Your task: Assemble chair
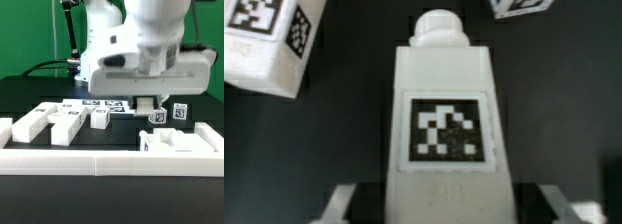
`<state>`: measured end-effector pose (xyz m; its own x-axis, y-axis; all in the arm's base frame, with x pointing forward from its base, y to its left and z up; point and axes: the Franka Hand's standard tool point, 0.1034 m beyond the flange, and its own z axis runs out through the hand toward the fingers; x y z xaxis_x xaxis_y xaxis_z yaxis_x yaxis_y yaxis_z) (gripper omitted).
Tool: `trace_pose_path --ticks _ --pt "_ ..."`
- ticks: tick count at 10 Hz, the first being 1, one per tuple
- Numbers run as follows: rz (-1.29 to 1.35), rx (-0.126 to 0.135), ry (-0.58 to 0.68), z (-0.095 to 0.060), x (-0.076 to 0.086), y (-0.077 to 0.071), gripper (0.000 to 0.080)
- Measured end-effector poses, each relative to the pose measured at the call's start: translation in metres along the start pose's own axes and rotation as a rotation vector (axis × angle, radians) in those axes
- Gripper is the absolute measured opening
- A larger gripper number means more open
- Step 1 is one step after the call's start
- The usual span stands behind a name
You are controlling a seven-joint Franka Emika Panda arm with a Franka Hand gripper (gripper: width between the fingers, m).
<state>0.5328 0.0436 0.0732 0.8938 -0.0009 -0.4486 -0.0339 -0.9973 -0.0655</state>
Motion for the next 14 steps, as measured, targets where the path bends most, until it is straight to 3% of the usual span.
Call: trace_pose_path --ticks 3,4,8,11,14 --pt "-0.005 0.002 0.169 -0.032 0.004 -0.003 0.0291" --pt "-0.006 -0.003 0.275 -0.035 0.014 -0.003 0.0291" --pt "-0.006 -0.017 0.528 -0.034 0.018 0.000 0.0291" --pt "-0.026 -0.021 0.698 -0.061 0.027 -0.016 0.0291" --pt "-0.031 -0.025 0.728 -0.057 0.027 -0.017 0.0291"
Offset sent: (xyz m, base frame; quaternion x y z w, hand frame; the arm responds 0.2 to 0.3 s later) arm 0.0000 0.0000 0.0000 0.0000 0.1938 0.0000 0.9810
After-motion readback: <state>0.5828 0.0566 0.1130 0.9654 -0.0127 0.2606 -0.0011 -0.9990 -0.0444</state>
